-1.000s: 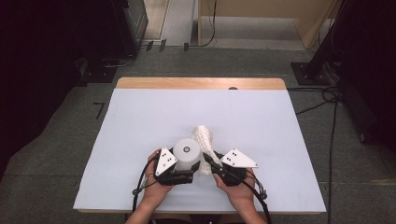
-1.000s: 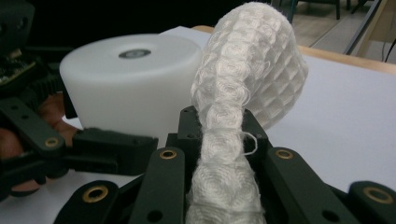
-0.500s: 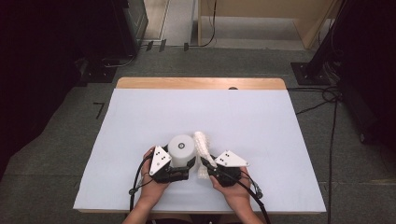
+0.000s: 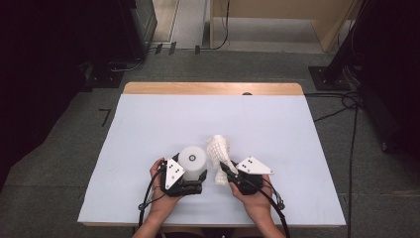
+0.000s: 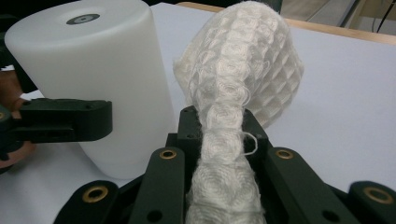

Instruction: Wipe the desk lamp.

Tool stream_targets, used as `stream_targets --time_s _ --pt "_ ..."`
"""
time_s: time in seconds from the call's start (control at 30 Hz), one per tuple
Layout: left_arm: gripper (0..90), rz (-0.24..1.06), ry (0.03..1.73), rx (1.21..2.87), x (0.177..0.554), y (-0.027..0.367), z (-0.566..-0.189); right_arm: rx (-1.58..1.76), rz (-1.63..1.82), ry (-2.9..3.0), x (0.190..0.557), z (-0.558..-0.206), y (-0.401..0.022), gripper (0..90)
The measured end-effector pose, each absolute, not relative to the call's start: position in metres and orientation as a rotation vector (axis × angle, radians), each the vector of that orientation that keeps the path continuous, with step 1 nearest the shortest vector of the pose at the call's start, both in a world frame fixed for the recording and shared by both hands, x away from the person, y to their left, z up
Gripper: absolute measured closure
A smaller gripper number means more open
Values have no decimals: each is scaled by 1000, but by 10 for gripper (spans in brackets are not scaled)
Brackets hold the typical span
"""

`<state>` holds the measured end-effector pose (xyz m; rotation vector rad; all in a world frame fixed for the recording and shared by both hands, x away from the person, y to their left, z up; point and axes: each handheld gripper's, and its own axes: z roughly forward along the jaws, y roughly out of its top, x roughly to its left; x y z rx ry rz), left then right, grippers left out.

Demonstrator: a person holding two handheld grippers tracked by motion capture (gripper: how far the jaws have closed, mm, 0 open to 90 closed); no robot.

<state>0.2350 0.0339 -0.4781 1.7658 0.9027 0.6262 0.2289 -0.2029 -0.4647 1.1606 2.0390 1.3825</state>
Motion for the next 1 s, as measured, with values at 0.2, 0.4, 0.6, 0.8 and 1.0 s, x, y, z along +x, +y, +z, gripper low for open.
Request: stream_targets --time_s 0.2,0.4,0.6,0.8,1.0 --pt "0 677 1030 1787 234 20 -483 1167 1377 2044 229 -467 -202 758" --pt "82 681 1012 1793 234 21 -483 1157 1373 2056 229 -468 -200 758" --pt "83 653 991 1775 236 27 -478 1140 1370 2081 228 -472 -194 758" --pt "84 612 910 1718 235 37 -462 1131 1370 2116 227 -475 -185 758" --pt "84 577 889 1735 235 34 -464 1121 1381 2125 225 -473 -182 758"
